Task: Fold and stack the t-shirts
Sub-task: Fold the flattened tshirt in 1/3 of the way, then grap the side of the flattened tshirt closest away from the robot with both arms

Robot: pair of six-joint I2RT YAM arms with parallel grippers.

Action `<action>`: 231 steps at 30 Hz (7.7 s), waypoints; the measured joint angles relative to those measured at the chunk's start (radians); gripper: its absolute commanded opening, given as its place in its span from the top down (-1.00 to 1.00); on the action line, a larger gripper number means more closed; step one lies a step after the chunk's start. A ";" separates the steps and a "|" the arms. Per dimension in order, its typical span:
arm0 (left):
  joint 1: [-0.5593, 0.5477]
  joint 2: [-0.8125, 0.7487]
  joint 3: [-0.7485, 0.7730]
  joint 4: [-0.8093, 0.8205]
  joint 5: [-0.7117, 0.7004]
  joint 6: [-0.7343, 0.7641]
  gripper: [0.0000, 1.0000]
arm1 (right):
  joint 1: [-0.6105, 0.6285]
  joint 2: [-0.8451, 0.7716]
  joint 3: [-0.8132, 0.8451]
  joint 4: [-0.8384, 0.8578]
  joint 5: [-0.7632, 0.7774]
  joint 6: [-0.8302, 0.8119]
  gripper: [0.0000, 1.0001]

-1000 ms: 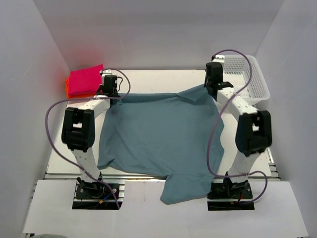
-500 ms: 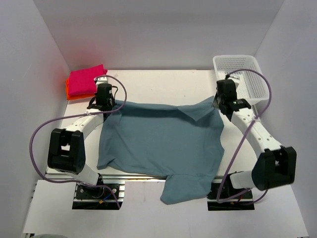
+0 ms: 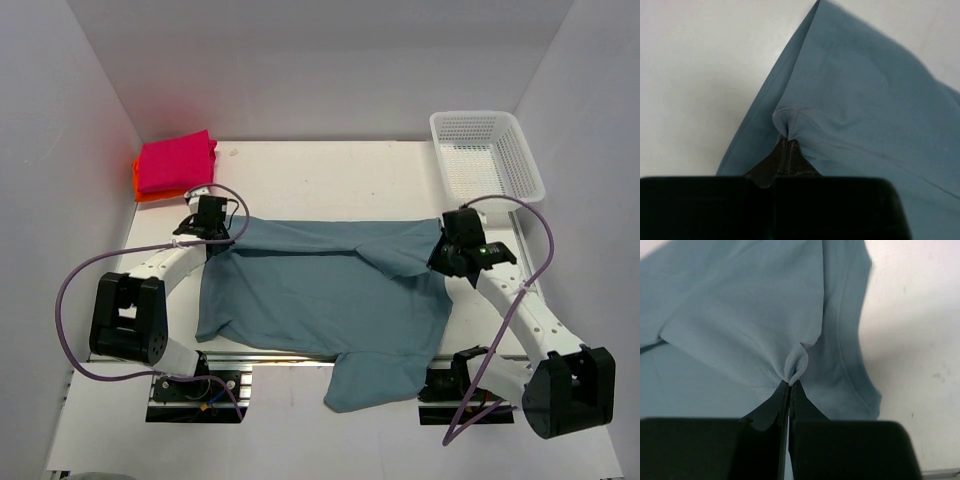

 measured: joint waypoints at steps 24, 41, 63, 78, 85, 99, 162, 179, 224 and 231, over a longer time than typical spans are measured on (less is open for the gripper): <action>0.001 0.046 0.188 -0.036 0.231 -0.034 -1.00 | 0.002 0.172 0.021 0.177 -0.066 -0.056 -0.79; 0.022 0.512 0.461 -0.022 0.282 0.008 -1.00 | -0.070 0.761 0.371 0.277 -0.121 -0.058 -0.79; 0.068 0.524 0.616 -0.063 0.303 0.131 -1.00 | -0.071 0.952 0.802 0.272 -0.208 -0.338 -0.79; 0.076 -0.283 -0.183 -0.293 0.103 -0.203 -0.78 | 0.061 0.272 0.116 0.430 -0.383 -0.245 -0.79; 0.093 -0.394 -0.283 -0.360 -0.014 -0.304 -0.56 | 0.068 0.081 -0.056 0.374 -0.360 -0.209 -0.79; 0.121 -0.292 -0.370 -0.109 0.053 -0.272 1.00 | 0.068 -0.084 -0.168 0.092 -0.315 -0.144 -0.79; 0.122 -0.596 -0.359 -0.183 0.013 -0.237 0.46 | 0.082 0.031 0.037 -0.463 -0.048 0.032 1.00; 0.116 -0.450 -0.430 -0.175 0.251 -0.152 0.09 | 0.064 0.043 0.037 -0.462 -0.044 -0.003 1.00; 0.109 -0.573 -0.343 -0.414 0.170 -0.310 -0.89 | 0.035 -0.184 0.036 -0.346 -0.248 -0.270 -0.81; 0.109 -0.560 -0.405 -0.419 0.206 -0.329 -0.93 | 0.218 -0.161 -0.105 -0.266 -0.484 -0.341 -0.81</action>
